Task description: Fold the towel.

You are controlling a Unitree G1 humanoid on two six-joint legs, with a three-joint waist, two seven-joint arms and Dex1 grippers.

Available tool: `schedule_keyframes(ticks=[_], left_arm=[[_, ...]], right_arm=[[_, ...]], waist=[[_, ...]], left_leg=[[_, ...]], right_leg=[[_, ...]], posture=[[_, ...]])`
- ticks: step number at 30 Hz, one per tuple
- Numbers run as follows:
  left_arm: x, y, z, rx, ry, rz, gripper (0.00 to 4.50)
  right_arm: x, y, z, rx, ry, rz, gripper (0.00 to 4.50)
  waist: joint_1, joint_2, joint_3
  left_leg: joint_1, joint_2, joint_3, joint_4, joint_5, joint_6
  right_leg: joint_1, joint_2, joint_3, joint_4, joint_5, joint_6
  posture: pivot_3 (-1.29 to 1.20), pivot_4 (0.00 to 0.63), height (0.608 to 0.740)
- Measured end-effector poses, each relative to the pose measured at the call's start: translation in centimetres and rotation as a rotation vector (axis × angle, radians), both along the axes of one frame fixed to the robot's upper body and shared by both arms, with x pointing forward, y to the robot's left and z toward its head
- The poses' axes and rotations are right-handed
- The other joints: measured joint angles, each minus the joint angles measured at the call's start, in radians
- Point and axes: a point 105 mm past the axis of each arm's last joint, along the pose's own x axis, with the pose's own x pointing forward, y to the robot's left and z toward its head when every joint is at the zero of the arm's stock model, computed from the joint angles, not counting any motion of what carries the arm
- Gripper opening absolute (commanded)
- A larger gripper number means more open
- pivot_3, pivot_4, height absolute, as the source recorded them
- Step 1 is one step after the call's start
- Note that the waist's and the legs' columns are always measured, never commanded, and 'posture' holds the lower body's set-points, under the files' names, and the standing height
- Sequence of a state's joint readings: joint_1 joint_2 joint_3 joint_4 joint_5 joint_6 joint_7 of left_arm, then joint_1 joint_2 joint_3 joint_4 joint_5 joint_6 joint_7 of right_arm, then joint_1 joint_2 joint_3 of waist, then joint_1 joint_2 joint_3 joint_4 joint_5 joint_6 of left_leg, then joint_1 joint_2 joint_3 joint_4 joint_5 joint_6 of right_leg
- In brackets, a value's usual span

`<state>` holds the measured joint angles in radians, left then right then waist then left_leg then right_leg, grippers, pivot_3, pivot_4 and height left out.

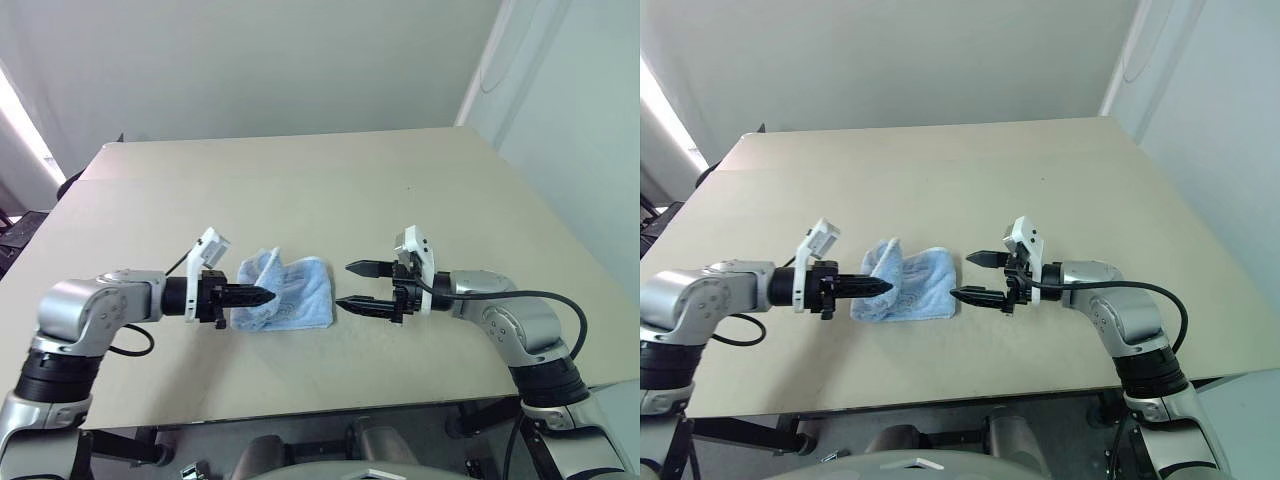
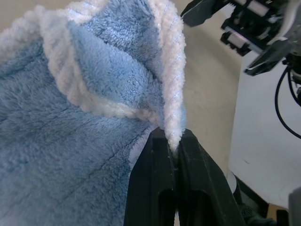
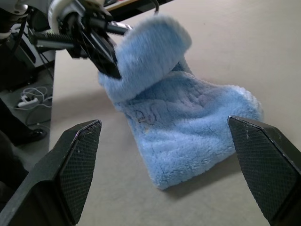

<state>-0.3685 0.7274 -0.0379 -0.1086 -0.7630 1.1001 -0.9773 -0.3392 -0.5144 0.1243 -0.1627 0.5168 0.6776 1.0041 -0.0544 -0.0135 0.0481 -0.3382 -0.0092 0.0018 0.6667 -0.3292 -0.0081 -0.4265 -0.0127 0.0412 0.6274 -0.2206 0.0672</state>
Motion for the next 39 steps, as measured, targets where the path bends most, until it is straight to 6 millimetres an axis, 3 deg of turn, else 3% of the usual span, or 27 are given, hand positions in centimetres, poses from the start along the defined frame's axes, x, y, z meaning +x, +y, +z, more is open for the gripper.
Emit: schedule_keyframes(ticks=[7, 12, 15, 22, 26, 32, 36, 39], left_arm=[[1.3, -2.2, -2.1, -0.001, 0.007, -0.02, 0.02], [1.9, -3.8, -1.8, -0.041, -0.03, -0.029, 0.02], [1.8, -4.3, -1.5, -0.069, -0.066, -0.045, 0.7], [1.1, -4.4, -1.7, -0.082, -0.066, -0.069, 3.15], [1.2, -4.2, -0.6, -0.085, -0.129, -0.073, 3.15], [2.5, -2.9, 2.3, -0.076, -0.383, -0.026, 3.15], [3.6, -2.2, 2.0, -0.033, -0.514, 0.021, 3.15], [3.7, -3.0, 1.0, -0.078, -0.546, 0.037, 3.15]], right_arm=[[0.0, -0.1, -0.8, -0.033, 0.004, -0.027, 4.5], [0.1, -0.2, -0.9, -0.04, 0.002, -0.037, 4.5], [0.2, -0.3, -0.9, -0.05, -0.001, -0.047, 4.5], [0.4, -0.6, -1.3, -0.063, 0.001, -0.066, 4.5], [0.6, -0.8, -1.4, -0.064, -0.006, -0.078, 4.5], [1.3, -1.4, -1.7, -0.067, -0.004, -0.132, 4.5], [1.7, -1.4, -1.4, -0.048, -0.026, -0.164, 4.5], [2.2, -1.4, -1.6, -0.05, -0.041, -0.2, 4.5]], waist=[[0.013, -0.001, 0.0], [0.012, -0.001, 0.0], [0.011, -0.001, 0.0], [0.012, -0.001, 0.0], [0.012, -0.001, 0.0], [0.012, -0.001, 0.0], [0.014, -0.001, 0.0], [0.016, -0.001, 0.0]], left_leg=[[-0.001, -0.001, 0.0, 0.001, 0.0, 0.0], [-0.001, 0.0, 0.0, 0.001, 0.0, 0.0], [0.0, 0.0, 0.0, 0.001, 0.0, 0.0], [0.0, 0.0, 0.0, 0.002, 0.0, 0.0], [0.0, 0.0, 0.0, 0.001, 0.0, 0.0], [0.0, 0.0, 0.0, 0.001, 0.0, 0.0], [0.0, 0.0, 0.0, 0.002, 0.0, 0.0], [0.0, 0.0, 0.001, 0.002, 0.0, 0.0]], right_leg=[[0.0, 0.0, 0.0, 0.0, 0.0, 0.0], [0.0, 0.0, 0.001, 0.0, 0.0, 0.0], [0.0, 0.0, 0.001, 0.0, 0.0, 0.0], [0.0, 0.0, 0.001, 0.001, 0.0, 0.0], [0.0, 0.0, 0.001, 0.001, 0.0, 0.0], [0.0, 0.0, 0.001, 0.001, 0.0, 0.0], [0.0, 0.0, 0.001, 0.001, 0.002, -0.003], [0.0, 0.0, 0.001, 0.001, 0.002, -0.003]], posture=[[0.0, 0.0, 0.74], [0.0, 0.0, 0.74], [0.0, 0.0, 0.74], [0.0, 0.0, 0.74], [0.0, 0.0, 0.74], [0.0, 0.0, 0.74], [0.0, 0.0, 0.74], [0.0, 0.0, 0.74]])
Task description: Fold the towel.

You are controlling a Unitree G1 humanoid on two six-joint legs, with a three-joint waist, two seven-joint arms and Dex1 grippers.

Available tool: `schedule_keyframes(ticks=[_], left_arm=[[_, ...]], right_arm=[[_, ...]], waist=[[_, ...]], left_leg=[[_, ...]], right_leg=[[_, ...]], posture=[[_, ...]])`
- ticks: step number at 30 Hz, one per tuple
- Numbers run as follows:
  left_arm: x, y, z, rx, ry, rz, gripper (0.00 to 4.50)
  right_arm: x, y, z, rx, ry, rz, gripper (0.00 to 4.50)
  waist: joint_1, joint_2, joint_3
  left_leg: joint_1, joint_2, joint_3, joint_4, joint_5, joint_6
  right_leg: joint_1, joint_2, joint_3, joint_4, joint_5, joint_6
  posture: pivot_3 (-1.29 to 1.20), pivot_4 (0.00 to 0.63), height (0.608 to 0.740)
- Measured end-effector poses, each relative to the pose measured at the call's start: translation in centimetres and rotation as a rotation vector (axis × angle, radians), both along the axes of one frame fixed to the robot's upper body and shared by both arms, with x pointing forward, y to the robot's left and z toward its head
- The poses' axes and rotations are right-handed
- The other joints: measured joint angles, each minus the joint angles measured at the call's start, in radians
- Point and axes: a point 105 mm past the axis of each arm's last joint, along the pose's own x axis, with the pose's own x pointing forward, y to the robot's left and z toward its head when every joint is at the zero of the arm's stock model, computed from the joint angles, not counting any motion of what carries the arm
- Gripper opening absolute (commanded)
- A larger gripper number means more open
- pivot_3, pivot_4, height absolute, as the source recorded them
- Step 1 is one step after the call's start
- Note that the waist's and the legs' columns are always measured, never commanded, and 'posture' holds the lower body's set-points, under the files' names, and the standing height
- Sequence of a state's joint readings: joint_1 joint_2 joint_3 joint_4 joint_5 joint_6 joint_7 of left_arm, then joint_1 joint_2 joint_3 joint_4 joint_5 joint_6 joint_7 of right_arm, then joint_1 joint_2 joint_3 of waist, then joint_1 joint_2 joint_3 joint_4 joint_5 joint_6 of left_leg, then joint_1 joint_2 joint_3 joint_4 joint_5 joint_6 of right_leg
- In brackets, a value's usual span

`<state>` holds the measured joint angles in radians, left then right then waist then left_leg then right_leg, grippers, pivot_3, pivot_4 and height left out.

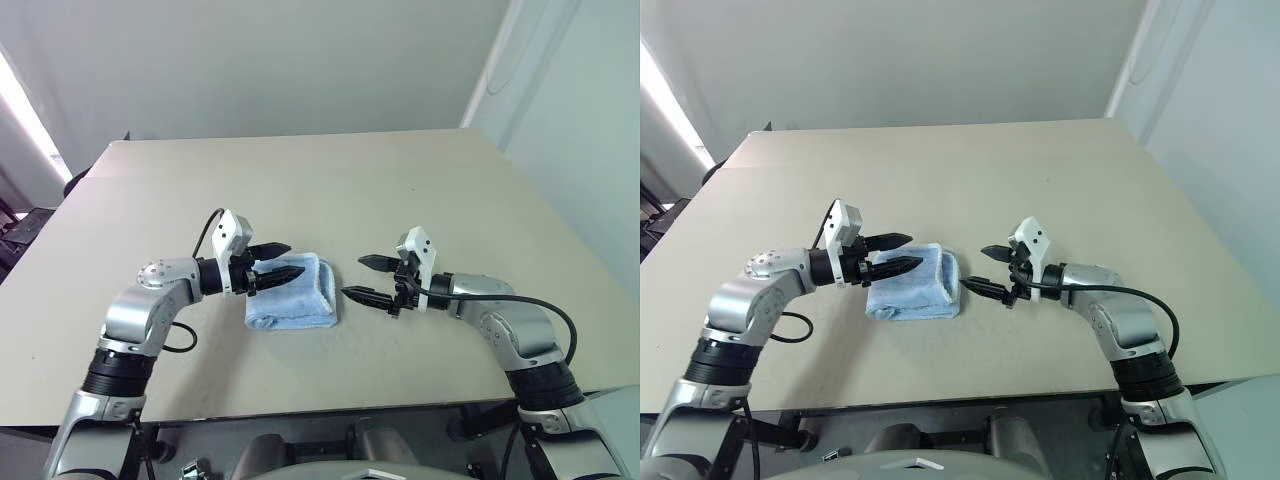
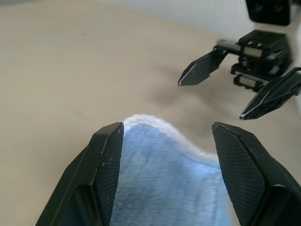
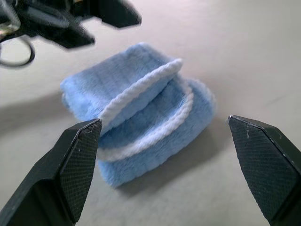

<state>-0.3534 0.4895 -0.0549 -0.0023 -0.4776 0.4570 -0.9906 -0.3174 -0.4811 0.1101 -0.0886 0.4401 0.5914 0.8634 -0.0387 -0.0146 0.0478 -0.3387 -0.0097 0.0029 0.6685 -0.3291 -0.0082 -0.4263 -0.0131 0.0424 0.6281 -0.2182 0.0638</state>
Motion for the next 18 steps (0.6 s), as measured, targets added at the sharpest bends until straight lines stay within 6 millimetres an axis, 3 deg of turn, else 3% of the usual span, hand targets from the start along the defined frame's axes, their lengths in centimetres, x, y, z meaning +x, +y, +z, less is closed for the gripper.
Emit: schedule_keyframes(ticks=[4, 8, 14, 18], left_arm=[[-0.1, -1.1, -2.6, 0.03, 0.003, -0.028, 3.15], [-0.5, -1.7, -7.4, 0.116, 0.059, -0.037, 3.15], [0.6, -2.9, -8.2, 0.109, -0.013, -0.011, 3.15], [0.7, -3.1, -8.6, 0.103, -0.03, -0.001, 3.15]], right_arm=[[0.2, 0.0, -0.1, -0.002, -0.005, -0.018, 4.5], [0.3, -0.1, -0.1, -0.004, -0.006, -0.026, 4.5], [0.2, -0.6, -0.3, -0.011, 0.033, -0.031, 4.5], [-0.1, -0.6, -0.6, 0.022, 0.105, -0.033, 4.5]], waist=[[0.003, 0.0, 0.0], [0.001, 0.0, 0.0], [0.023, 0.001, -0.002], [0.027, 0.002, -0.002]], left_leg=[[0.0, 0.0, 0.0, 0.0, 0.0, 0.0], [0.001, 0.0, 0.0, 0.0, 0.0, 0.0], [0.004, 0.0, 0.001, 0.001, 0.0, 0.0], [0.017, 0.0, 0.0, 0.001, 0.0, 0.0]], right_leg=[[0.0, 0.0, 0.0, 0.0, 0.0, 0.0], [0.0, 0.0, 0.0, 0.001, 0.0, 0.0], [0.01, 0.0, 0.0, 0.0, -0.002, 0.002], [0.02, 0.0, 0.0, -0.002, -0.004, 0.0]], posture=[[0.0, 0.0, 0.74], [0.0, 0.0, 0.74], [0.0, 0.0, 0.74], [0.0, 0.0, 0.74]])
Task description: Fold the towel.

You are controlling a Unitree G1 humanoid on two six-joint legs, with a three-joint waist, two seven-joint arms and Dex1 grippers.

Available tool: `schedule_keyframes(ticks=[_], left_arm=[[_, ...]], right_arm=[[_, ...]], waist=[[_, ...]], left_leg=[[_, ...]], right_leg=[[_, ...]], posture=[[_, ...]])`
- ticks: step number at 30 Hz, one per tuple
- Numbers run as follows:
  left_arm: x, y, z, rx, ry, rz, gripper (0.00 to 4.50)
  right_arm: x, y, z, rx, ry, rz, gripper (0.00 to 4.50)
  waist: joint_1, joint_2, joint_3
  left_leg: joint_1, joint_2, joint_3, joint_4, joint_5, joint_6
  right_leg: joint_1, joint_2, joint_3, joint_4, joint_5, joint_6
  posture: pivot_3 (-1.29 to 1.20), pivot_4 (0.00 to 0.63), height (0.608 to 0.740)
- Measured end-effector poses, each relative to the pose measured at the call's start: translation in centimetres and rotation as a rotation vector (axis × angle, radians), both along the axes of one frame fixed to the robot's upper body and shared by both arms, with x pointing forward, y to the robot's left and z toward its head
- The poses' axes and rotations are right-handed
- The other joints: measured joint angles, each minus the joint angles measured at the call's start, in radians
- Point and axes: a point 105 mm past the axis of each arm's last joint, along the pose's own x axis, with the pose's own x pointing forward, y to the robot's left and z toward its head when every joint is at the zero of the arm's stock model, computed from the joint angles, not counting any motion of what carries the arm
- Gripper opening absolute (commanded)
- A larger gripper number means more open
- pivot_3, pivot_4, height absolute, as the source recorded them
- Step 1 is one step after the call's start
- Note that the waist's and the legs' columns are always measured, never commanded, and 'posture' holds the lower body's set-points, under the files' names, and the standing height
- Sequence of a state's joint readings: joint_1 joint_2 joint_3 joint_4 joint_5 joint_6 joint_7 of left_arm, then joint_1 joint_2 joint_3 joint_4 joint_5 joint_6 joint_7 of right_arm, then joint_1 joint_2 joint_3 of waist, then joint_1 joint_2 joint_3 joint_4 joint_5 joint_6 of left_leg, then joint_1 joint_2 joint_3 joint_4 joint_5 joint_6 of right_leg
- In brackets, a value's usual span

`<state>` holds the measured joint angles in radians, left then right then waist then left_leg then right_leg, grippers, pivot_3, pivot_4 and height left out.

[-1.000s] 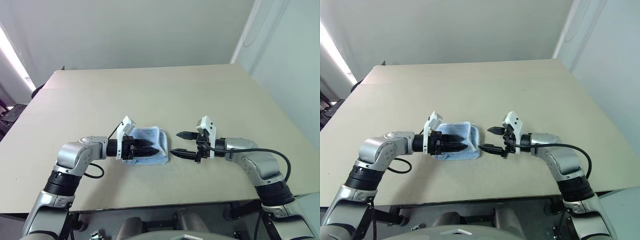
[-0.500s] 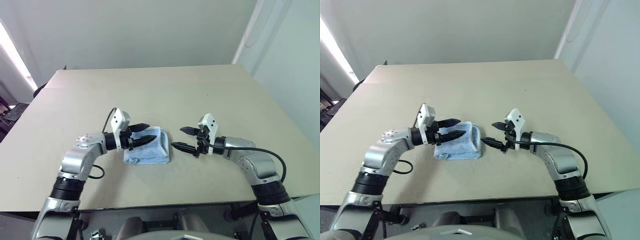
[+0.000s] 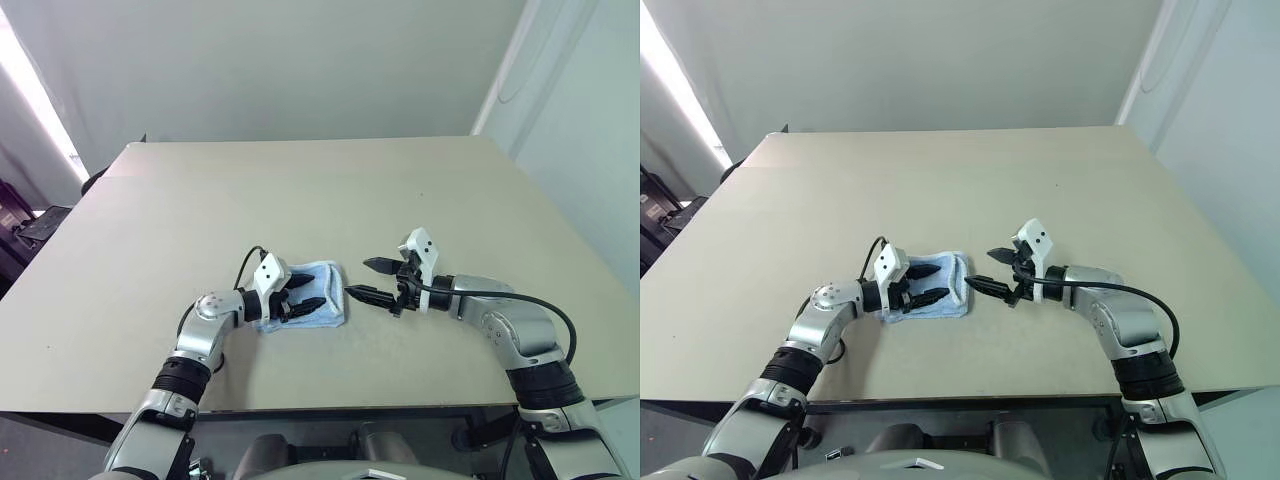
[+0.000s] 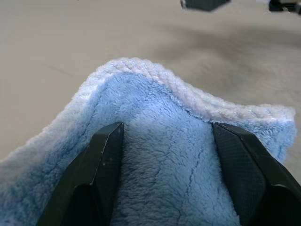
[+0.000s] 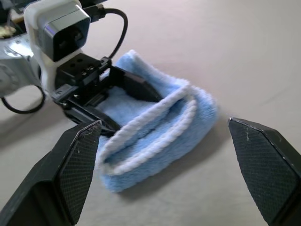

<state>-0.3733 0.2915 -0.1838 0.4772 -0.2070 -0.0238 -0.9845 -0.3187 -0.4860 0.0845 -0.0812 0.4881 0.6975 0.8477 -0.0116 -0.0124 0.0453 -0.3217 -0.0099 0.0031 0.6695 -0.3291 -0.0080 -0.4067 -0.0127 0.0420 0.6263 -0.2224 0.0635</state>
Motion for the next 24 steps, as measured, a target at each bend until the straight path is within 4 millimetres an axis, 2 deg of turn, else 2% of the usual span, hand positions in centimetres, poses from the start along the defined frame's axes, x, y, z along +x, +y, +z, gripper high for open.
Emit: schedule_keyframes(ticks=[5, 11, 15, 19, 22, 24], left_arm=[[-0.2, -0.1, 0.0, -0.006, -0.013, -0.005, 3.15], [-1.0, 0.4, 1.6, 0.001, -0.049, -0.037, 3.15], [-1.5, 1.7, 4.7, 0.038, -0.113, -0.078, 3.15], [-2.1, 3.6, 8.3, 0.06, -0.178, -0.084, 3.15], [-3.3, 5.3, 9.1, 0.085, -0.176, -0.069, 3.15], [-4.1, 6.5, 8.4, 0.112, -0.141, -0.038, 3.15]], right_arm=[[0.1, 0.2, 0.4, 0.058, 0.063, -0.004, 4.5], [1.1, 0.5, -0.2, 0.114, 0.244, -0.029, 4.5], [1.4, 0.6, -1.4, 0.157, 0.457, -0.048, 4.5], [1.1, 0.5, -2.4, 0.158, 0.584, -0.049, 4.5], [0.8, 0.7, -2.7, 0.168, 0.651, -0.03, 4.5], [0.5, 1.4, -2.8, 0.173, 0.689, -0.001, 4.5]], waist=[[-0.002, 0.001, 0.0], [-0.005, 0.0, 0.0], [-0.009, 0.0, 0.001], [-0.01, 0.0, 0.001], [-0.018, 0.0, 0.001], [-0.026, 0.0, 0.001]], left_leg=[[0.001, 0.0, 0.0, 0.0, 0.0, 0.0], [-0.001, 0.0, -0.001, -0.001, 0.0, 0.0], [-0.003, 0.002, -0.001, -0.003, 0.0, 0.0], [-0.008, 0.002, -0.001, -0.003, 0.0, 0.0], [-0.015, 0.002, -0.001, -0.002, 0.0, 0.0], [-0.017, 0.002, -0.001, -0.002, 0.0, 0.0]], right_leg=[[0.003, 0.0, 0.0, -0.001, 0.0, 0.0], [-0.003, 0.0, 0.0, -0.001, 0.002, 0.003], [-0.005, 0.001, 0.001, -0.001, 0.002, 0.003], [-0.009, 0.001, 0.001, -0.001, 0.002, 0.003], [-0.017, 0.001, 0.001, 0.0, 0.003, 0.002], [-0.019, 0.001, 0.001, 0.001, 0.005, 0.0]], posture=[[0.0, 0.0, 0.74], [0.0, 0.0, 0.74], [0.0, 0.0, 0.74], [0.0, 0.0, 0.74], [0.0, 0.0, 0.74], [0.0, 0.0, 0.74]])
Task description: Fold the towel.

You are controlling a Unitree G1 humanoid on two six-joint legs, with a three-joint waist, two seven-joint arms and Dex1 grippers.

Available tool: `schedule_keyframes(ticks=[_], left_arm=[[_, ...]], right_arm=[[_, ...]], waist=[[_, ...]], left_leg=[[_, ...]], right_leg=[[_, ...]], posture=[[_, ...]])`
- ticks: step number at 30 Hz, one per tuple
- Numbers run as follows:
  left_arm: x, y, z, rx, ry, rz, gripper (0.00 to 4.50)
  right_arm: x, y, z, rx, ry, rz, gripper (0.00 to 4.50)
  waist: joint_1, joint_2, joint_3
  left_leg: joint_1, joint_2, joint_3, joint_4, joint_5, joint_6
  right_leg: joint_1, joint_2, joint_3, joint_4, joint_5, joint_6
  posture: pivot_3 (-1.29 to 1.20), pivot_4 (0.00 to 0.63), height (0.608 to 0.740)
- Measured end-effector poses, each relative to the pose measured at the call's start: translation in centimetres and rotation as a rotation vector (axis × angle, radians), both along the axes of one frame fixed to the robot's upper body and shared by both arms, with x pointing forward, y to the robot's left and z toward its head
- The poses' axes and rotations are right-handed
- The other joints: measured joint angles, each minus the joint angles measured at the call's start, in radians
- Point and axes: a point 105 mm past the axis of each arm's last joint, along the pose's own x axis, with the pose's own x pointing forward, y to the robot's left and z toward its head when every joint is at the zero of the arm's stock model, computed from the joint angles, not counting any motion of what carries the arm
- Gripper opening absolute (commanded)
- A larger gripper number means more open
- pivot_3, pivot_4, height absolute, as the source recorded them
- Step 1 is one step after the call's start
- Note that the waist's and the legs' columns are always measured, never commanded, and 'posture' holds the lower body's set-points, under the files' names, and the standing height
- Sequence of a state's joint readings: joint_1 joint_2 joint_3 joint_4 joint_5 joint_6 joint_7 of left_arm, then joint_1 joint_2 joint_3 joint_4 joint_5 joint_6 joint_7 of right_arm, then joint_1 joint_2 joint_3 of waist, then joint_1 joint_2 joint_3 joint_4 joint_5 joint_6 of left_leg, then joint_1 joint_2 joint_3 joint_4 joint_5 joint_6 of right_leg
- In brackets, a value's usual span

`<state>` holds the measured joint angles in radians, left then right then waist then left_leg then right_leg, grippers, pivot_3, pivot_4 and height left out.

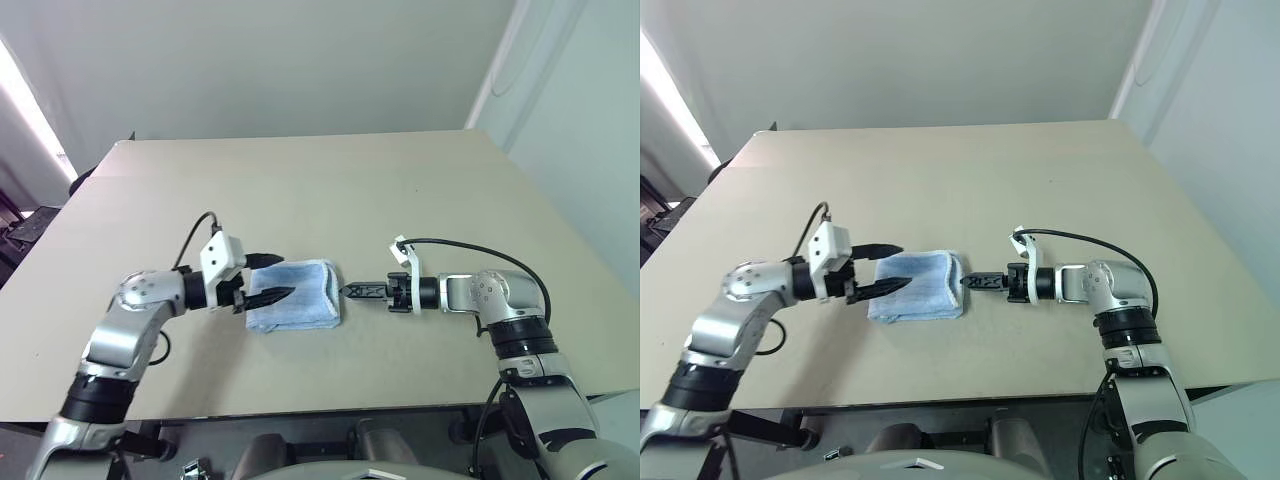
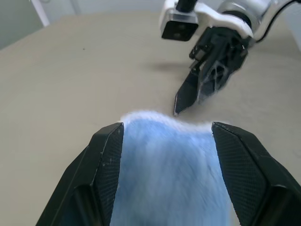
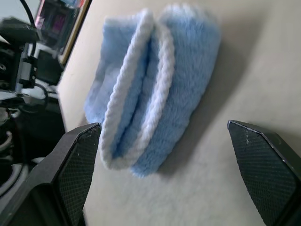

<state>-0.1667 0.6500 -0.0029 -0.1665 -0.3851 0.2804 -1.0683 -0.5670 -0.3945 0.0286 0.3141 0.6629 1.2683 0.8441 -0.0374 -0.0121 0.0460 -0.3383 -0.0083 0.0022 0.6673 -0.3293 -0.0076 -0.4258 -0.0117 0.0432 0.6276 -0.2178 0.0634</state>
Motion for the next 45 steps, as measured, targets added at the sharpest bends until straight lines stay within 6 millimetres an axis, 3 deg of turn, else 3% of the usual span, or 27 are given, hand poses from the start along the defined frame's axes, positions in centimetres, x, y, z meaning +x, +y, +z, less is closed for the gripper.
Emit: schedule_keyframes(ticks=[4, 8, 25, 33, 38, 45], left_arm=[[-0.7, 1.1, -1.3, 0.011, 0.052, 0.055, 3.15], [-1.0, 0.9, -0.4, -0.006, 0.023, 0.075, 3.15], [-1.7, 0.9, -0.4, -0.014, 0.021, 0.12, 3.15], [-1.5, 1.1, -0.4, -0.005, 0.013, 0.137, 3.2], [-1.4, 1.1, -0.2, -0.006, 0.007, 0.141, 3.2], [0.0, 3.2, 2.1, -0.067, -0.036, 0.25, 3.2]], right_arm=[[-0.5, 1.6, -0.1, 0.04, 0.054, 0.043, 4.5], [-0.7, 3.5, -0.3, 0.086, 0.108, 0.068, 4.5], [-0.3, 6.6, -0.7, 0.121, 0.145, 0.074, 4.5], [-0.2, 6.2, -1.6, 0.121, 0.217, 0.024, 1.7], [-0.4, 6.5, -0.4, 0.178, 0.222, 0.041, 0.02], [-0.2, 7.8, 2.3, 0.306, 0.193, 0.044, 0.02]], waist=[[-0.007, 0.0, 0.0], [-0.007, 0.0, 0.0], [-0.022, 0.0, 0.0], [-0.034, 0.0, 0.0], [-0.034, -0.001, -0.001], [-0.034, 0.0, 0.0]], left_leg=[[0.0, 0.0, 0.0, 0.0, 0.0, 0.0], [0.0, 0.0, 0.0, 0.001, 0.0, 0.0], [0.001, 0.001, 0.0, 0.001, 0.0, 0.0], [0.0, 0.001, 0.0, 0.001, 0.0, 0.0], [0.001, 0.001, 0.0, 0.001, 0.0, 0.0], [0.0, 0.002, 0.0, 0.001, 0.0, 0.0]], right_leg=[[0.0, 0.0, 0.0, 0.0, -0.001, 0.001], [0.0, 0.0, 0.0, 0.001, -0.002, 0.003], [0.0, 0.001, 0.0, 0.002, 0.0, 0.0], [-0.001, 0.001, 0.0, 0.001, 0.001, -0.001], [0.0, 0.001, 0.0, 0.002, 0.001, -0.001], [-0.002, 0.002, 0.0, 0.002, 0.001, -0.001]], posture=[[0.0, 0.0, 0.74], [0.0, 0.0, 0.74], [0.0, 0.0, 0.74], [0.0, 0.0, 0.74], [0.0, 0.0, 0.74], [0.0, 0.0, 0.74]])
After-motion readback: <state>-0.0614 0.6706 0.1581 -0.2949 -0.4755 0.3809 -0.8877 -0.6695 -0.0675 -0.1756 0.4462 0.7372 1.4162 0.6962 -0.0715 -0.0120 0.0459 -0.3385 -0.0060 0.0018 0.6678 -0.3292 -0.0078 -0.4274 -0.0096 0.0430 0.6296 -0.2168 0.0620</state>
